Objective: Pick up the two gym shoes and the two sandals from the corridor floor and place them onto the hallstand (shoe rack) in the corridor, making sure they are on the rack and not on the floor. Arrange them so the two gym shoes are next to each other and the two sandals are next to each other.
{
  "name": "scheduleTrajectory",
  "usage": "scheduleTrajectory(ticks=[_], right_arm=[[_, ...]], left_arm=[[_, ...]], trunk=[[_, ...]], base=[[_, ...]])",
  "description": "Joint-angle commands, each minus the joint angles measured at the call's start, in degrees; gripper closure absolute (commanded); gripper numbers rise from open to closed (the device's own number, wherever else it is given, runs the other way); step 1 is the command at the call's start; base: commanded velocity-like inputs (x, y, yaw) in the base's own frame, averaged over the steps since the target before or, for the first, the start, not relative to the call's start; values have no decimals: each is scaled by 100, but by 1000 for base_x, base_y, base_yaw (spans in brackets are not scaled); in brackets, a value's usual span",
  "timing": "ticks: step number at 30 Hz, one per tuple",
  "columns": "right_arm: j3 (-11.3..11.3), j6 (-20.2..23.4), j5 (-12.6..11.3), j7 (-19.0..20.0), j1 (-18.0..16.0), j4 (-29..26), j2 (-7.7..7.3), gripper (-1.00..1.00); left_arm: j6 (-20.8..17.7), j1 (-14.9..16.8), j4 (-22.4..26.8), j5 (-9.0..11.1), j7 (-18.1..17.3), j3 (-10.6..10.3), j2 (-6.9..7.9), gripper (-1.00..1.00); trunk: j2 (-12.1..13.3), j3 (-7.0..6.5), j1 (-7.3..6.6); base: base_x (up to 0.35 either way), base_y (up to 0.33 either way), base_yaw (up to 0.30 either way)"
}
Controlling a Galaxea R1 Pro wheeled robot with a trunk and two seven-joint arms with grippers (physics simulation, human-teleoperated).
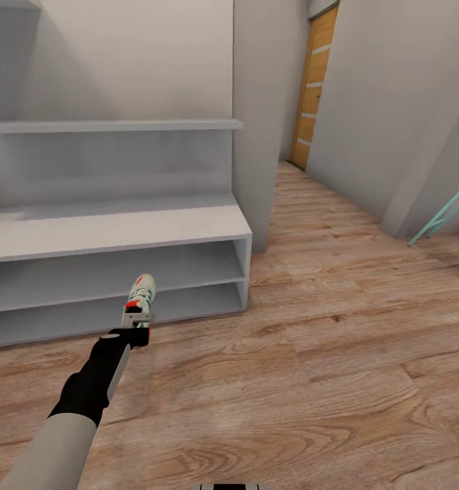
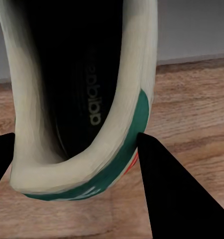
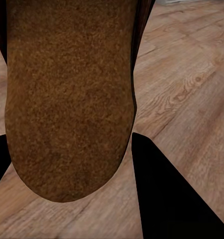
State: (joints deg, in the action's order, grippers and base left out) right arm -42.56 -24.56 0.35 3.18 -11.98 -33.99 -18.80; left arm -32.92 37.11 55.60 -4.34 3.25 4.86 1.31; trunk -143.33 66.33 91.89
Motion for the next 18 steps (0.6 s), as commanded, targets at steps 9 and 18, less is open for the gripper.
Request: scheduleTrajectory(ticks=[9, 18], right_arm=[[-31, 9, -17, 26, -6, -273, 8, 100], [-24, 3, -8, 25, -6, -400, 86, 100]], left_arm=[[-236, 61, -16, -86, 38, 25, 39, 100], [-243, 14, -22, -82, 421, 171, 18, 100]], trunk=[[-2, 4, -1], [-2, 4, -1]], base=[[0, 0, -1], [0, 0, 141]])
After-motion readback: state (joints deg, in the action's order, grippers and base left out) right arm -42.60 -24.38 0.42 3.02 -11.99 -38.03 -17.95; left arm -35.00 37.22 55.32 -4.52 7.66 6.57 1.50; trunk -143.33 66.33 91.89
